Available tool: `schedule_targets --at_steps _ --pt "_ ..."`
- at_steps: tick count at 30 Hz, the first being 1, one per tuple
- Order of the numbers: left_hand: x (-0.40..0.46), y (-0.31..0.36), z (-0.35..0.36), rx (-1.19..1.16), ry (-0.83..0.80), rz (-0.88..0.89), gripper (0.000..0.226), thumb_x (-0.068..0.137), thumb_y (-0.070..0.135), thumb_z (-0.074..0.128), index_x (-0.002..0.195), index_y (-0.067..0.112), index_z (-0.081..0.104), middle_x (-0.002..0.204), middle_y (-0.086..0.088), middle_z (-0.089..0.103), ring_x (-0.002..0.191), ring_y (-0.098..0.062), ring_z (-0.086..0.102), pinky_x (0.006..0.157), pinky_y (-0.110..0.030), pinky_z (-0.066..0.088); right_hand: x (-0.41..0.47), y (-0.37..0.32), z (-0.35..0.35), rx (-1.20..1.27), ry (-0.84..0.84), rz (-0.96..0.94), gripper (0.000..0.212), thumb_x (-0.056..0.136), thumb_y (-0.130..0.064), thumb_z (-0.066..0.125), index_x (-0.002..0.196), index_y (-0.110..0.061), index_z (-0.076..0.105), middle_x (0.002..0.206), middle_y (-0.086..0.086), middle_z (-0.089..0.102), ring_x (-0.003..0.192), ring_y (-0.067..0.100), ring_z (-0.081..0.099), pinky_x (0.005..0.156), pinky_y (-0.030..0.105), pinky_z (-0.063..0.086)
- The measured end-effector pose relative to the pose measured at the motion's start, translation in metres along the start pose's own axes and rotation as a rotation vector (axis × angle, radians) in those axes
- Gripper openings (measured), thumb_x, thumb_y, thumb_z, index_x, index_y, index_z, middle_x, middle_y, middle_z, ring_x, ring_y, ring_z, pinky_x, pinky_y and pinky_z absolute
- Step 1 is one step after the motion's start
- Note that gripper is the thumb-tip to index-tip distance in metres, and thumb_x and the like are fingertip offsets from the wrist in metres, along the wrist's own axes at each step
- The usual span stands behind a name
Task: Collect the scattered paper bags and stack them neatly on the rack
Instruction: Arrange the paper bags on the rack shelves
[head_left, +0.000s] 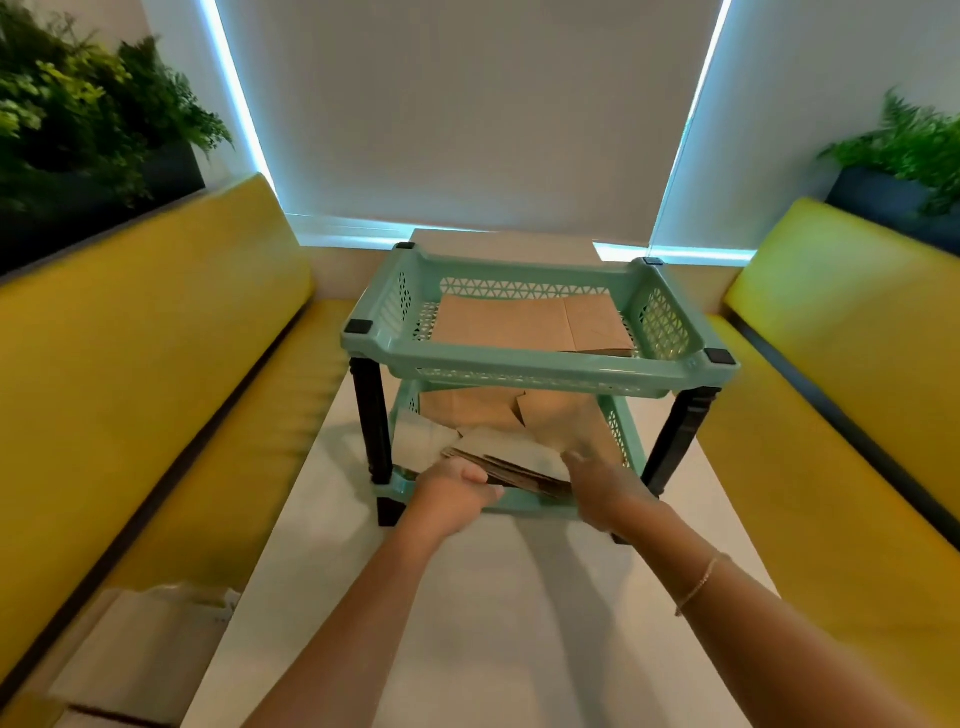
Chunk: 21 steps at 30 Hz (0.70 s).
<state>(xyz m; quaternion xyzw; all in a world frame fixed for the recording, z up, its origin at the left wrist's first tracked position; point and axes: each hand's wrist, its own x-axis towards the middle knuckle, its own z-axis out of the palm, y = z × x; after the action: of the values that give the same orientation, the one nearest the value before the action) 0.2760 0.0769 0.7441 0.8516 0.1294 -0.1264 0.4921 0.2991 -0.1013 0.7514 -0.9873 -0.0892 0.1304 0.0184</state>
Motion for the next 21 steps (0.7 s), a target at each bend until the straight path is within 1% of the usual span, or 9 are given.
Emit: schedule_targets --at_steps 3,6,8,11,13,15,17,19,21 --pt "0.007 0.006 0.01 -0.027 0.012 -0.026 0.031 0.084 0.031 0.068 0.11 0.016 0.061 0.108 -0.002 0.063 0.1 -0.021 0.062 0.09 -0.032 0.051 -0.001 -0.005 -0.009 -0.022 0.023 0.03 0.043 0.092 -0.002 0.047 0.134 -0.011 0.039 0.126 0.013 0.052 0.109 0.029 0.057 0.089 0.036 0.052" --pt "0.011 0.012 0.02 -0.157 0.034 -0.031 0.031 0.086 0.034 0.066 0.11 0.014 0.06 0.106 -0.004 0.064 0.092 -0.02 0.063 0.09 -0.037 0.053 -0.008 -0.01 -0.019 0.039 0.063 0.065 0.041 0.095 -0.006 0.044 0.134 -0.013 0.037 0.117 0.011 0.052 0.101 0.024 0.057 0.083 0.032 0.05" --pt "0.009 0.017 0.025 -0.278 0.024 -0.057 0.04 0.088 0.035 0.063 0.118 0.01 0.056 0.101 0.0 0.061 0.083 -0.015 0.063 0.085 -0.033 0.055 -0.017 -0.013 -0.023 0.082 0.094 0.068 0.04 0.095 -0.007 0.043 0.134 -0.014 0.037 0.115 0.011 0.052 0.095 0.022 0.056 0.08 0.03 0.049" --pt "0.005 0.019 0.031 -0.449 0.002 -0.094 0.054 0.085 0.041 0.064 0.128 0.013 0.047 0.11 -0.003 0.059 0.087 -0.015 0.064 0.08 -0.028 0.056 -0.031 -0.017 -0.022 0.162 0.208 0.048 0.04 0.091 -0.002 0.042 0.13 -0.012 0.046 0.11 0.012 0.061 0.095 0.027 0.061 0.079 0.031 0.05" --pt "0.002 0.017 0.035 -0.56 -0.038 -0.075 0.067 0.082 0.046 0.065 0.136 0.015 0.039 0.12 -0.008 0.058 0.094 -0.018 0.064 0.083 -0.032 0.055 -0.039 -0.021 -0.018 0.165 0.255 0.023 0.042 0.088 -0.001 0.044 0.127 -0.013 0.052 0.109 0.013 0.065 0.097 0.029 0.063 0.082 0.033 0.052" --pt "0.001 0.015 0.039 -0.668 -0.092 -0.094 0.072 0.081 0.048 0.063 0.139 0.016 0.035 0.121 -0.01 0.058 0.097 -0.022 0.064 0.087 -0.038 0.055 -0.046 -0.026 -0.011 0.151 0.256 -0.046 0.043 0.088 -0.002 0.044 0.126 -0.017 0.054 0.109 0.01 0.067 0.098 0.028 0.064 0.084 0.036 0.053" --pt "0.0 0.014 0.043 -0.75 -0.086 -0.128 0.059 0.087 0.04 0.061 0.135 0.013 0.038 0.119 -0.013 0.059 0.095 -0.024 0.064 0.081 -0.038 0.056 -0.05 -0.031 -0.005 0.138 0.23 -0.172 0.038 0.09 -0.009 0.044 0.124 -0.024 0.056 0.106 0.005 0.069 0.096 0.024 0.065 0.081 0.035 0.054" --pt "0.002 0.011 0.044 -0.736 0.029 -0.165 0.043 0.093 0.021 0.056 0.133 0.01 0.043 0.122 -0.015 0.059 0.095 -0.027 0.063 0.076 -0.037 0.055 -0.051 -0.035 -0.002 0.186 0.19 -0.291 0.029 0.095 -0.028 0.048 0.121 -0.027 0.059 0.106 -0.002 0.07 0.095 0.017 0.065 0.082 0.033 0.053" --pt "0.003 0.006 0.039 -0.653 0.156 -0.177 0.036 0.095 0.008 0.049 0.131 0.01 0.047 0.124 -0.014 0.059 0.102 -0.03 0.06 0.08 -0.036 0.051 -0.046 -0.034 -0.005 0.32 0.143 -0.298 0.036 0.093 -0.041 0.05 0.123 -0.024 0.06 0.115 -0.003 0.067 0.1 0.013 0.064 0.089 0.03 0.051"
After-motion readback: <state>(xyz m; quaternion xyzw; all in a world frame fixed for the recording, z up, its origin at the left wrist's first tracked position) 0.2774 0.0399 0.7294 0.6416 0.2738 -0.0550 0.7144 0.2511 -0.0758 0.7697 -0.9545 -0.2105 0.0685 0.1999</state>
